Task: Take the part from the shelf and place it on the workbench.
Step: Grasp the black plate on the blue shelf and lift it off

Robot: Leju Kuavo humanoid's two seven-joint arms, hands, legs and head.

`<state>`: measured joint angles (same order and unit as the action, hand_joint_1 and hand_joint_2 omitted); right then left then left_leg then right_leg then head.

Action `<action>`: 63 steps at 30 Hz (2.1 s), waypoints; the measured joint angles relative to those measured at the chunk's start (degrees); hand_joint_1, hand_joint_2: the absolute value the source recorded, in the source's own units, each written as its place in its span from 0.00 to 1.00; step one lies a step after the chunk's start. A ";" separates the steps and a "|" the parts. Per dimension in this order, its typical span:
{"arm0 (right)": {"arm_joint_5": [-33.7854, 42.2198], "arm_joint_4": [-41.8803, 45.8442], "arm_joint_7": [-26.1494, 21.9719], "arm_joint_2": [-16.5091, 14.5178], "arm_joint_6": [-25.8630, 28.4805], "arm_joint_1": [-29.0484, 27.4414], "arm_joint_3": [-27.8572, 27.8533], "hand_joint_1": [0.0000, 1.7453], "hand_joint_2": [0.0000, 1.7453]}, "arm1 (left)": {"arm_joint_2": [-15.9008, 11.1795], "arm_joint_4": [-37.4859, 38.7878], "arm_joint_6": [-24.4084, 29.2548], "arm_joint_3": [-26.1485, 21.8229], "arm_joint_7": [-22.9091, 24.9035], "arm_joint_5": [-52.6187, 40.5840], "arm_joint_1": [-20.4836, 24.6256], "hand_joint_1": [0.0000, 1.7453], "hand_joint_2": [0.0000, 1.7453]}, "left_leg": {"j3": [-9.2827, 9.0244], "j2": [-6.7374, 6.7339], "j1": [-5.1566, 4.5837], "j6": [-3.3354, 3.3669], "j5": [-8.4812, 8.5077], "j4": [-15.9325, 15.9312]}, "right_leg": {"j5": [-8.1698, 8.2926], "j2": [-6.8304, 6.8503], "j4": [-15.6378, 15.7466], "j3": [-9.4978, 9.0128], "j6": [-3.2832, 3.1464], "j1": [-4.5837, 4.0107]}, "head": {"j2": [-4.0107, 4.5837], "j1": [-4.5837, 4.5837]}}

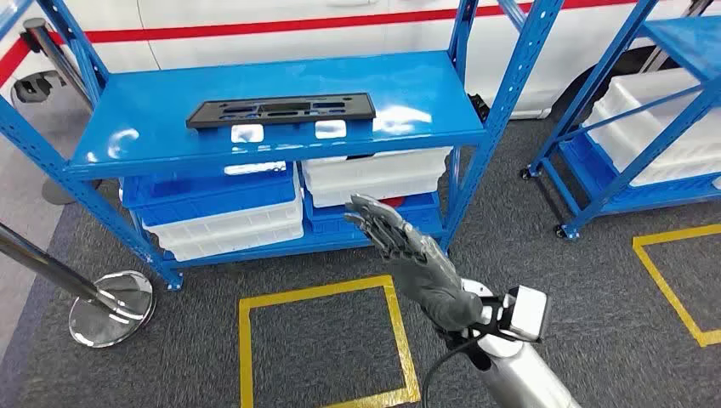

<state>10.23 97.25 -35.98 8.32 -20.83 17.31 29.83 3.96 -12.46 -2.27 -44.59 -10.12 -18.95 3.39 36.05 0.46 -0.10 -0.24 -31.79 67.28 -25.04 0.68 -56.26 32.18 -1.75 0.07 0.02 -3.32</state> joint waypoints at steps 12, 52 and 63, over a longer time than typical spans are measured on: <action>-0.26 -3.73 0.07 0.78 0.42 0.65 2.10 0.00 0.00 | 0.08 0.11 -0.02 -0.39 0.00 -0.02 -0.17 0.00 0.00 | -0.91 0.29 1.67 -0.11 5.91 -6.97 | -2.72 0.00 -2.75 0.00 3.33 0.98 | 0.01 -0.01; -3.04 -3.48 -1.64 3.11 -2.44 -4.92 1.86 0.00 0.00 | 0.42 0.26 -0.05 -1.50 -0.85 -0.26 -1.04 0.00 0.00 | -6.77 0.64 0.93 1.92 2.26 -8.60 | -6.51 -0.20 -16.09 9.20 3.23 0.53 | 0.00 0.02; -3.05 -3.30 -1.61 4.07 -2.49 -5.07 1.71 0.00 0.00 | 0.78 0.50 -0.02 -1.52 -0.86 -0.36 -0.57 0.00 0.00 | -4.14 0.03 0.71 -0.63 0.27 2.67 | 0.38 -0.27 -0.21 0.78 -0.26 -0.36 | 0.00 0.28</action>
<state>7.18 93.95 -37.58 12.39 -23.32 12.24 31.53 4.74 -11.96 -2.29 -46.11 -10.98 -19.31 2.82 31.91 0.49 0.61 -0.87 -31.51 69.96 -24.66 0.40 -56.48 32.96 -2.00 -0.29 0.02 -3.04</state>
